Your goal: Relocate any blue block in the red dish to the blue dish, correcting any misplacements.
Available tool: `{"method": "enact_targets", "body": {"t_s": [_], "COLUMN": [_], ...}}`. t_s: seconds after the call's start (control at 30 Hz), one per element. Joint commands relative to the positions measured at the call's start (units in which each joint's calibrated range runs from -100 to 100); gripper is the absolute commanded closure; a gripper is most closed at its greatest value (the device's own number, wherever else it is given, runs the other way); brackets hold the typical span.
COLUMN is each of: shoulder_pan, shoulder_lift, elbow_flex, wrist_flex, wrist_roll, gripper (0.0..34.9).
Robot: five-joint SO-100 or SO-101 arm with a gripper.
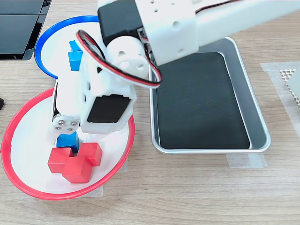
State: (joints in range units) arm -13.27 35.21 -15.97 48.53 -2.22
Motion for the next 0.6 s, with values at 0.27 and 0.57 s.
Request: {"method": "enact_targets", "body": {"t_s": [0.27,0.57], "shoulder_pan": [-1.17,0.43], "shoulder_lift": [-0.11,-0.80], "elbow_flex": [-2.92,-2.65], "wrist_flex": [-0.29,-0.70], "wrist_roll": [0.15,0.29], "gripper": [21.3,21.6]}}
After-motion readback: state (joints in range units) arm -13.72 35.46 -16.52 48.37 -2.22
